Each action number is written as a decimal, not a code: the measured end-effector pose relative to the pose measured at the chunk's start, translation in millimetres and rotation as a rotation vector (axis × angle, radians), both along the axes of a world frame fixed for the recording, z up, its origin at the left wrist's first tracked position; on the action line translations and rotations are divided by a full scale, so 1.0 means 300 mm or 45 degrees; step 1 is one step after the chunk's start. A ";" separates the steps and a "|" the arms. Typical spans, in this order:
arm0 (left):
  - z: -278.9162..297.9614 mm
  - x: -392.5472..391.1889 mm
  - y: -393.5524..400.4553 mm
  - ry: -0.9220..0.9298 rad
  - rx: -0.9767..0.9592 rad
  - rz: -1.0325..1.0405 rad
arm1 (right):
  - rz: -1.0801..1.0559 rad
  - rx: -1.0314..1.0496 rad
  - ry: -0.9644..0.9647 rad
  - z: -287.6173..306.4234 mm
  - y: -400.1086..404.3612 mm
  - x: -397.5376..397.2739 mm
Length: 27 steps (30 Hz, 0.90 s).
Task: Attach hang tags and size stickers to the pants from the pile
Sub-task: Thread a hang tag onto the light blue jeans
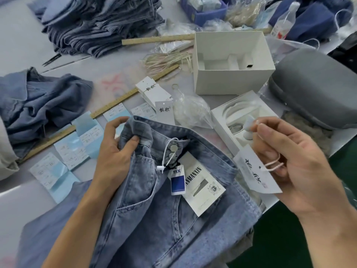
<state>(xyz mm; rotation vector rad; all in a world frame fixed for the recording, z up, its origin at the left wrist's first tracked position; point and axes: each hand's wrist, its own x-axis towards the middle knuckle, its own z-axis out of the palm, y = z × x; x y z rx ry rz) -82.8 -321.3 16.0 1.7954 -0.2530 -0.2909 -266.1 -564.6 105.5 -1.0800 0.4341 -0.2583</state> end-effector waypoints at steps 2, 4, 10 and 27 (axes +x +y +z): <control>0.000 -0.001 0.000 -0.103 0.074 -0.057 | 0.033 0.066 -0.053 0.022 0.010 -0.002; 0.000 -0.001 0.002 -0.424 0.388 -0.164 | 0.130 0.179 -0.173 0.042 0.024 -0.001; -0.004 -0.024 -0.023 -0.831 0.599 -0.461 | 0.170 0.419 -0.084 -0.079 0.094 0.086; -0.021 -0.049 -0.097 -0.851 0.532 -0.495 | -0.100 -0.520 0.400 -0.303 0.186 0.182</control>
